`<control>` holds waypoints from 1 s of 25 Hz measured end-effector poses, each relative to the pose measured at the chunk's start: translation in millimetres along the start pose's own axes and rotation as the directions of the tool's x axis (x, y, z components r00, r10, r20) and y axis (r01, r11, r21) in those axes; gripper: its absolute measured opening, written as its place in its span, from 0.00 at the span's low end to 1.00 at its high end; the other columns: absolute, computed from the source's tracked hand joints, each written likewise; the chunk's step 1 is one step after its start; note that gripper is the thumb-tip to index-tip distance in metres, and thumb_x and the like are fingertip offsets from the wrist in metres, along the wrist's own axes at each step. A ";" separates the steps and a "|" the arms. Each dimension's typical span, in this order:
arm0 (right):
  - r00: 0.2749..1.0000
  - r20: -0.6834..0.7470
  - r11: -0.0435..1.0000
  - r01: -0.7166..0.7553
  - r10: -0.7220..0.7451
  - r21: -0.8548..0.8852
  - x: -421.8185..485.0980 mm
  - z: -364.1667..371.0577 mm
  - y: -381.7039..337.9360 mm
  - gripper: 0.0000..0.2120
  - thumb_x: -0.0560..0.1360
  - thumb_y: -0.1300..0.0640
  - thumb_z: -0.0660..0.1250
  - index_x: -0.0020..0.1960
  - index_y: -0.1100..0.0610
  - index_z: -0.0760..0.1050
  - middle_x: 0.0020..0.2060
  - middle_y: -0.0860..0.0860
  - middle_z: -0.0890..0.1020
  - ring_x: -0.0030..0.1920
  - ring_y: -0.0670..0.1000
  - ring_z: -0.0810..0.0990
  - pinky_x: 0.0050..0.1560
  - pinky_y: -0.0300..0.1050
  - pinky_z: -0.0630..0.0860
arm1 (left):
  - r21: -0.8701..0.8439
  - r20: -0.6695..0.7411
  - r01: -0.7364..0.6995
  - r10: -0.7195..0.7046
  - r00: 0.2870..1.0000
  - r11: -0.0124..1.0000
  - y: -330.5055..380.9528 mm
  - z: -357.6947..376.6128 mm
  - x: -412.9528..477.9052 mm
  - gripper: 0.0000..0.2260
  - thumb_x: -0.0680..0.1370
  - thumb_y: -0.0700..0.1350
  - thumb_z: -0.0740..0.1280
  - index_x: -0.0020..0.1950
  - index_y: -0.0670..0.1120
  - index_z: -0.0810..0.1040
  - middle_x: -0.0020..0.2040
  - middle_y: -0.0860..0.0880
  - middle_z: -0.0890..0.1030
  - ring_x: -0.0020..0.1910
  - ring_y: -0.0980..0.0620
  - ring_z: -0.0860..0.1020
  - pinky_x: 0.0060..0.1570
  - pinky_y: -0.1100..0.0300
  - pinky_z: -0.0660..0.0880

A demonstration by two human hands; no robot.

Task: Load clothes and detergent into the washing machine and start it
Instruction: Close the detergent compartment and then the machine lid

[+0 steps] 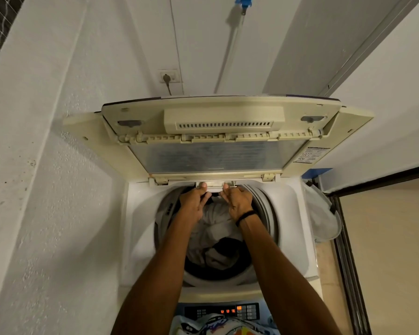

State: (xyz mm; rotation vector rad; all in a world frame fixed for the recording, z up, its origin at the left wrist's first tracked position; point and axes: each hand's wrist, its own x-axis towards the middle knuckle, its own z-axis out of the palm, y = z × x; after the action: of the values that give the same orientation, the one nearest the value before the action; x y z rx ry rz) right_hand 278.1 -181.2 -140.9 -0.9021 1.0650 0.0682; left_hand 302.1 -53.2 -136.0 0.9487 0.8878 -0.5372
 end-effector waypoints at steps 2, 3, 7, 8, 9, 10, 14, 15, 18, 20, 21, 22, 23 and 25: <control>1.000 -0.004 1.000 0.002 -0.002 -0.016 1.2 1.3 0.1 0.18 0.74 0.67 0.70 0.62 0.74 0.72 0.38 0.55 0.81 0.37 0.51 0.79 0.30 0.36 0.79 | 0.011 0.018 0.000 0.000 1.000 1.000 1.6 -0.9 2.2 0.16 0.77 0.38 0.71 0.62 0.33 0.77 0.62 0.41 0.81 0.61 0.47 0.80 0.57 0.57 0.79; 1.000 -0.010 1.000 0.000 0.000 -0.019 1.6 0.7 1.6 0.18 0.74 0.66 0.71 0.61 0.74 0.74 0.39 0.55 0.82 0.39 0.51 0.81 0.32 0.36 0.80 | 0.011 0.024 -0.002 0.001 1.000 1.000 1.3 -2.5 2.1 0.16 0.77 0.39 0.71 0.62 0.33 0.77 0.62 0.40 0.81 0.60 0.47 0.80 0.55 0.58 0.79; 0.999 -0.033 0.999 -0.011 0.010 -0.033 0.8 -0.6 3.1 0.15 0.73 0.64 0.73 0.57 0.69 0.78 0.41 0.55 0.84 0.40 0.50 0.84 0.36 0.36 0.80 | 0.028 0.034 -0.033 0.033 0.999 0.999 -1.2 -2.4 -1.0 0.18 0.77 0.39 0.71 0.63 0.31 0.76 0.60 0.38 0.81 0.59 0.43 0.80 0.46 0.61 0.82; 1.000 -0.027 0.999 -0.009 0.008 -0.032 0.0 -0.8 2.4 0.14 0.73 0.64 0.73 0.56 0.68 0.78 0.41 0.55 0.84 0.40 0.49 0.84 0.35 0.36 0.80 | 0.031 0.032 -0.041 0.040 0.999 0.999 -2.2 -2.0 -0.4 0.18 0.77 0.40 0.71 0.63 0.31 0.76 0.60 0.38 0.81 0.58 0.42 0.81 0.45 0.62 0.82; 1.000 -0.025 1.000 -0.007 0.006 -0.031 0.0 -1.1 2.0 0.13 0.73 0.64 0.73 0.56 0.68 0.78 0.41 0.55 0.84 0.40 0.49 0.84 0.35 0.36 0.80 | 0.036 0.031 -0.049 0.048 0.998 0.998 -2.6 -1.9 -0.2 0.18 0.77 0.40 0.71 0.63 0.30 0.76 0.60 0.38 0.81 0.58 0.42 0.81 0.44 0.62 0.82; 1.000 -0.024 1.000 -0.005 0.004 -0.026 -1.8 -0.4 0.5 0.13 0.73 0.64 0.73 0.55 0.67 0.78 0.41 0.55 0.84 0.40 0.49 0.84 0.35 0.35 0.79 | 0.044 0.032 -0.056 0.055 0.998 0.997 -2.6 -2.0 0.4 0.18 0.77 0.40 0.70 0.63 0.30 0.75 0.60 0.37 0.81 0.57 0.42 0.81 0.44 0.62 0.82; 0.999 -0.034 0.999 0.014 -0.016 -0.043 -2.5 1.2 0.4 0.12 0.73 0.64 0.72 0.55 0.68 0.78 0.40 0.55 0.84 0.38 0.49 0.84 0.34 0.36 0.79 | 0.087 0.047 -0.045 0.041 0.998 0.995 -2.3 -3.0 0.9 0.18 0.78 0.40 0.70 0.64 0.30 0.75 0.61 0.38 0.80 0.57 0.42 0.81 0.54 0.57 0.79; 0.999 -0.038 0.999 0.018 -0.020 -0.048 -1.8 1.9 1.1 0.12 0.73 0.64 0.72 0.55 0.68 0.77 0.40 0.55 0.84 0.38 0.49 0.84 0.34 0.36 0.79 | 0.091 0.050 -0.048 0.044 0.998 0.995 -1.7 -3.1 0.1 0.18 0.78 0.40 0.70 0.64 0.31 0.75 0.61 0.38 0.80 0.56 0.42 0.80 0.55 0.57 0.78; 0.997 -0.066 0.996 0.033 -0.039 -0.086 -1.3 4.9 1.6 0.12 0.73 0.63 0.73 0.53 0.67 0.78 0.44 0.58 0.85 0.42 0.51 0.84 0.42 0.41 0.80 | 0.128 0.083 -0.076 0.066 0.994 0.989 0.4 -3.7 -1.0 0.19 0.78 0.41 0.69 0.65 0.31 0.74 0.63 0.38 0.79 0.58 0.42 0.80 0.58 0.56 0.77; 0.996 -0.075 0.996 0.040 -0.047 -0.083 -0.2 6.1 2.0 0.12 0.73 0.63 0.73 0.54 0.65 0.77 0.48 0.60 0.84 0.44 0.53 0.83 0.48 0.45 0.80 | 0.162 0.111 -0.083 0.065 0.992 0.983 2.9 -5.4 -1.0 0.19 0.79 0.42 0.69 0.65 0.31 0.74 0.63 0.38 0.79 0.60 0.41 0.79 0.60 0.55 0.76; 0.996 -0.071 0.997 0.041 -0.046 -0.068 -1.2 6.2 2.1 0.14 0.73 0.64 0.73 0.57 0.66 0.76 0.48 0.61 0.84 0.45 0.53 0.83 0.49 0.46 0.80 | 0.163 0.122 -0.085 0.066 0.990 0.983 3.4 -6.8 -2.6 0.19 0.79 0.42 0.69 0.65 0.31 0.74 0.62 0.39 0.79 0.61 0.41 0.79 0.61 0.55 0.75; 0.996 -0.070 0.998 0.043 -0.047 -0.053 -2.5 6.4 2.2 0.17 0.73 0.64 0.73 0.60 0.67 0.74 0.48 0.60 0.84 0.45 0.53 0.83 0.50 0.46 0.80 | 0.160 0.131 -0.089 0.069 0.989 0.983 4.2 -7.0 -4.8 0.19 0.79 0.42 0.69 0.65 0.32 0.74 0.62 0.39 0.79 0.61 0.42 0.79 0.62 0.54 0.75; 0.996 -0.071 0.998 0.043 -0.047 -0.050 -2.2 6.4 2.6 0.19 0.74 0.64 0.72 0.62 0.67 0.72 0.47 0.59 0.84 0.46 0.54 0.83 0.51 0.46 0.80 | 0.160 0.144 -0.095 0.072 0.987 0.983 4.9 -6.9 -6.7 0.19 0.79 0.42 0.69 0.66 0.32 0.74 0.62 0.39 0.79 0.62 0.42 0.79 0.62 0.54 0.75; 0.996 -0.062 0.995 0.056 -0.062 -0.087 -1.6 5.4 4.2 0.18 0.74 0.64 0.72 0.60 0.69 0.73 0.44 0.57 0.83 0.46 0.54 0.82 0.51 0.47 0.80 | 0.165 0.159 -0.103 0.077 0.984 0.981 3.8 -8.4 -6.9 0.19 0.78 0.42 0.69 0.66 0.33 0.74 0.62 0.39 0.80 0.61 0.42 0.79 0.62 0.55 0.75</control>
State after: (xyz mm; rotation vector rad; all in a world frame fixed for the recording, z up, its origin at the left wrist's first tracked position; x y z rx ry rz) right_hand 279.3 -174.3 -141.3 -1.0178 1.1009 0.0358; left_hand 297.7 -43.8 -130.8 1.0855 0.6655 -0.6070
